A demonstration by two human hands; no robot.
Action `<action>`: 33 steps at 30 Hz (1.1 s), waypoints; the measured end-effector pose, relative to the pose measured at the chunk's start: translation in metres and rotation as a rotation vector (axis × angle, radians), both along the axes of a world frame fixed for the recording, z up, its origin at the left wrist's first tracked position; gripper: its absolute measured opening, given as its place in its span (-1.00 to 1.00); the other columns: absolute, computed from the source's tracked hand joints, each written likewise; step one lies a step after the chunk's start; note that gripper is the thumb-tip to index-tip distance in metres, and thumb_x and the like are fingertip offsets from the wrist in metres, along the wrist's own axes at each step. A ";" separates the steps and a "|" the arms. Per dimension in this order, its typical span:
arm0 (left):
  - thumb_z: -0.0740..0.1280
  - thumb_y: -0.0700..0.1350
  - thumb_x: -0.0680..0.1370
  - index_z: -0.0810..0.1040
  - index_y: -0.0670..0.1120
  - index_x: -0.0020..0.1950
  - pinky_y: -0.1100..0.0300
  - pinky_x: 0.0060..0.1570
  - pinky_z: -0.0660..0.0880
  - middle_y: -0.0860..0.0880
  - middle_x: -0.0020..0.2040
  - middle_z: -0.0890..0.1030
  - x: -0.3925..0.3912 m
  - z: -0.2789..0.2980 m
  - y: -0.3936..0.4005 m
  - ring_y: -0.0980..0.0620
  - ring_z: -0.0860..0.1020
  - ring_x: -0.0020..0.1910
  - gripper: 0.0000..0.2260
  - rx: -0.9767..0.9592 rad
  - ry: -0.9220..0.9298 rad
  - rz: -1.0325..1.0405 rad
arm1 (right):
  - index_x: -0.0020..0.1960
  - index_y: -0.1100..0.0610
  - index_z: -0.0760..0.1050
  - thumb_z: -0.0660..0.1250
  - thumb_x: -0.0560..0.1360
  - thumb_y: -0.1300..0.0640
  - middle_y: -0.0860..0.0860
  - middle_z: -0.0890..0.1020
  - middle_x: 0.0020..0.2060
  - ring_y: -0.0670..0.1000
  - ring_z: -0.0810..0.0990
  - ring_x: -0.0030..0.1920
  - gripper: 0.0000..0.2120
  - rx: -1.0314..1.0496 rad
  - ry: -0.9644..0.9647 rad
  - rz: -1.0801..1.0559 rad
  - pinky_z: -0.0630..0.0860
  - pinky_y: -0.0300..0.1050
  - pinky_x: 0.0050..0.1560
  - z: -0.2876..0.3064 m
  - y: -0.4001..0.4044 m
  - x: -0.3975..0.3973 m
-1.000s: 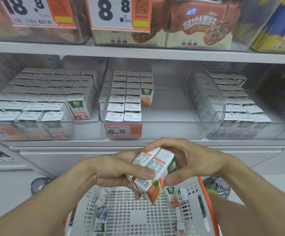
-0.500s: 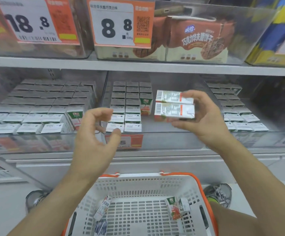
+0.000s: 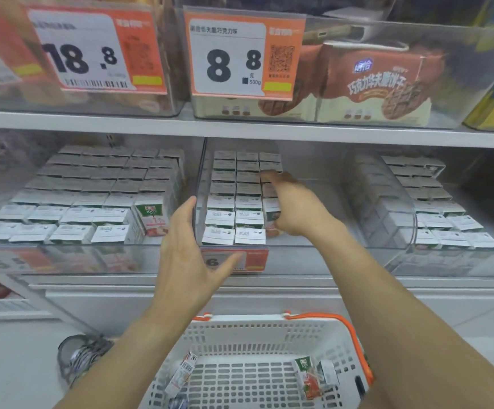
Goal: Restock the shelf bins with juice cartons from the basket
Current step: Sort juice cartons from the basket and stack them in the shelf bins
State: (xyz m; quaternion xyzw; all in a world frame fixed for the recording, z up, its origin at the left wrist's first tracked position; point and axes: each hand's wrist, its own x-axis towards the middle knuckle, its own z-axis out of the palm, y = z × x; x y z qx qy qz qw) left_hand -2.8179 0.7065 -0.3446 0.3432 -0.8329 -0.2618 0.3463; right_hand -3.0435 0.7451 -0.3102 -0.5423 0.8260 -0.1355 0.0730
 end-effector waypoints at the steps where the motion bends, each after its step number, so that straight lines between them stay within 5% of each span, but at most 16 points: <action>1: 0.51 0.20 0.34 0.10 -0.08 0.56 0.10 0.44 0.25 0.00 0.50 0.25 0.000 -0.001 0.000 0.04 0.26 0.48 -0.06 -0.001 -0.002 -0.004 | 0.48 -0.01 0.23 0.55 0.26 0.29 0.11 0.41 0.31 0.22 0.58 0.14 -0.11 -0.028 -0.014 -0.022 0.58 0.05 0.09 -0.004 0.001 0.001; 6: 0.47 0.24 0.34 0.13 -0.09 0.55 0.11 0.41 0.25 -0.01 0.48 0.29 -0.001 -0.002 0.000 0.02 0.28 0.45 -0.07 -0.010 0.004 0.003 | 0.32 0.09 0.33 0.58 0.24 0.30 0.11 0.30 0.25 0.22 0.61 -0.01 -0.27 -0.110 -0.074 -0.163 0.57 -0.06 -0.01 -0.011 0.008 -0.005; 12: 0.46 0.23 0.37 0.11 -0.11 0.56 -0.03 0.44 0.28 -0.03 0.51 0.25 0.002 -0.001 0.001 -0.02 0.27 0.48 -0.08 -0.017 -0.016 -0.016 | 0.42 0.05 0.32 0.55 0.35 0.16 0.11 0.45 0.27 0.08 0.52 0.16 -0.28 -0.096 -0.169 -0.096 0.40 -0.25 0.05 -0.008 0.021 -0.014; 17: 0.48 0.01 0.44 0.19 -0.22 0.50 -0.15 0.40 0.30 -0.16 0.44 0.28 0.009 0.006 0.010 -0.15 0.28 0.44 -0.23 -0.142 0.098 -0.016 | 0.10 0.13 0.58 0.39 0.47 0.26 -0.01 0.60 -0.03 -0.05 0.58 -0.06 -0.80 -0.590 -0.108 -0.061 0.41 -0.36 -0.04 0.019 0.070 0.016; 20: 0.42 -0.27 0.45 0.38 -0.23 0.30 0.22 0.16 0.41 -0.17 0.16 0.46 0.014 0.018 0.031 -0.01 0.49 0.11 -0.55 -0.184 0.298 -0.096 | -0.10 0.16 0.59 0.40 0.46 0.30 -0.05 0.62 -0.20 -0.08 0.58 -0.22 -0.93 -0.687 -0.218 0.019 0.46 -0.34 -0.19 0.023 0.110 0.043; 22: 0.36 -0.31 0.48 0.47 -0.16 0.15 0.41 -0.03 0.36 -0.06 -0.02 0.53 0.016 0.013 0.049 0.19 0.49 -0.09 -0.73 -0.144 0.259 -0.207 | -0.11 0.15 0.59 0.42 0.45 0.31 -0.09 0.63 -0.25 -0.09 0.59 -0.25 -0.92 -0.585 -0.313 0.040 0.45 -0.38 -0.22 0.007 0.131 0.054; 24: 0.35 -0.25 0.49 0.49 -0.09 0.08 0.39 -0.11 0.36 0.05 -0.11 0.55 0.016 -0.012 0.065 0.21 0.49 -0.15 -0.81 -0.051 0.062 -0.310 | -0.08 0.12 0.60 0.44 0.46 0.27 -0.06 0.66 -0.25 -0.11 0.60 -0.25 -0.91 -0.346 -0.406 0.057 0.45 -0.40 -0.21 -0.026 0.146 0.055; 28: 0.36 -0.15 0.53 0.49 -0.05 0.15 0.16 -0.06 0.47 0.05 -0.03 0.55 0.016 -0.095 0.087 0.04 0.55 -0.12 -0.79 0.252 -0.335 -0.496 | 0.04 0.11 0.60 0.47 0.45 0.19 -0.02 0.65 -0.12 -0.05 0.59 -0.22 -0.82 0.212 -0.441 0.053 0.55 -0.16 -0.05 -0.109 0.173 0.043; 33: 0.40 -0.17 0.52 0.46 -0.05 0.06 0.03 -0.02 0.51 -0.08 -0.02 0.54 0.044 -0.203 0.110 -0.17 0.55 -0.06 -0.83 0.648 -0.511 -0.363 | 0.26 0.19 0.50 0.47 0.44 0.25 0.12 0.54 0.17 0.08 0.55 0.06 -0.59 0.489 -0.317 -0.042 0.50 0.00 0.20 -0.197 0.200 0.036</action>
